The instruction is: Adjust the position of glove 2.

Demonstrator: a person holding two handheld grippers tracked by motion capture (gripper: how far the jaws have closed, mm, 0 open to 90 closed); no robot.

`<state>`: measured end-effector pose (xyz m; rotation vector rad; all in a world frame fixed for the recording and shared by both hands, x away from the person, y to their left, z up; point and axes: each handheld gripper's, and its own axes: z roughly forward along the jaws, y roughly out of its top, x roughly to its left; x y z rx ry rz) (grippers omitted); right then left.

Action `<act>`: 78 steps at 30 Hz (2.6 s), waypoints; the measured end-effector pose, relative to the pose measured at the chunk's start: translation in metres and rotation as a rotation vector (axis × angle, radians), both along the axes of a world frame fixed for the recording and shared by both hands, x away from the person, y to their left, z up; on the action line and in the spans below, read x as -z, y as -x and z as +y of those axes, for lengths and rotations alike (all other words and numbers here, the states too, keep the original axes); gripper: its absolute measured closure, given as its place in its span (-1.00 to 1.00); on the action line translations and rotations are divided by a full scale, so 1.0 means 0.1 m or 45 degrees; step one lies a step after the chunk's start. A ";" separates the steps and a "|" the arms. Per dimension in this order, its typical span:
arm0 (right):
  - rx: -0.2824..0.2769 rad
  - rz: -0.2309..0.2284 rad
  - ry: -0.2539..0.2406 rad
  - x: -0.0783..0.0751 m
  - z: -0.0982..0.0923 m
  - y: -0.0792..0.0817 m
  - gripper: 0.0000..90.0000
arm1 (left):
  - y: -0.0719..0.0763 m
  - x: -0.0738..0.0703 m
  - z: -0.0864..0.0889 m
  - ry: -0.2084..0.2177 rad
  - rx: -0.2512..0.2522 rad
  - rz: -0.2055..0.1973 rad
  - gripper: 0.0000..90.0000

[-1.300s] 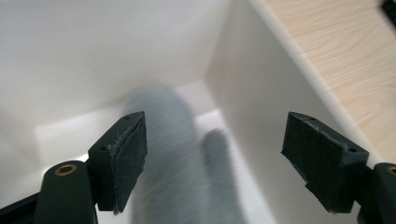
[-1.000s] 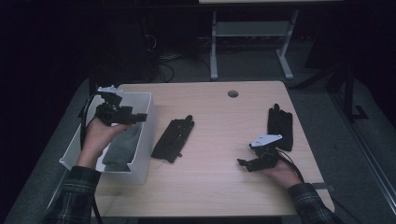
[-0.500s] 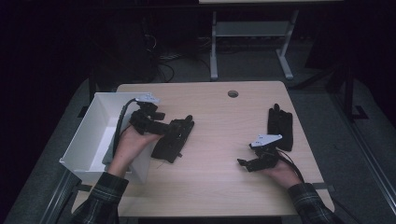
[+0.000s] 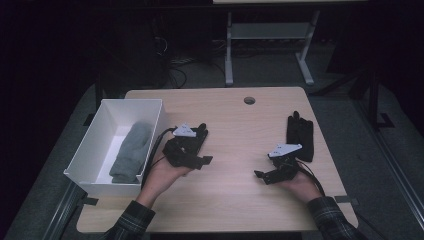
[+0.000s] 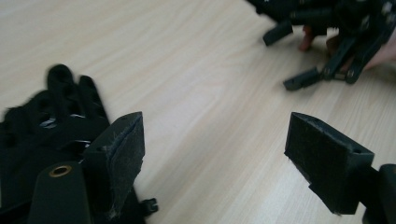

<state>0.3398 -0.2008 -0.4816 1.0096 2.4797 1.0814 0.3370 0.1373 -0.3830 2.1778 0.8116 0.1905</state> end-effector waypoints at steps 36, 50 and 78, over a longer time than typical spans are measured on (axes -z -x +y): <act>0.358 -0.057 0.059 -0.31 -0.84 -0.65 1.00 | 0.38 0.91 0.16 -0.134 0.155 -0.094 -0.72; 0.277 0.017 0.110 -0.14 -0.80 -0.61 1.00 | 0.40 0.93 0.19 -0.108 0.152 -0.113 -0.72; -0.057 0.099 0.077 -0.19 -0.05 0.11 1.00 | 0.42 0.94 0.18 -0.107 0.169 -0.114 -0.72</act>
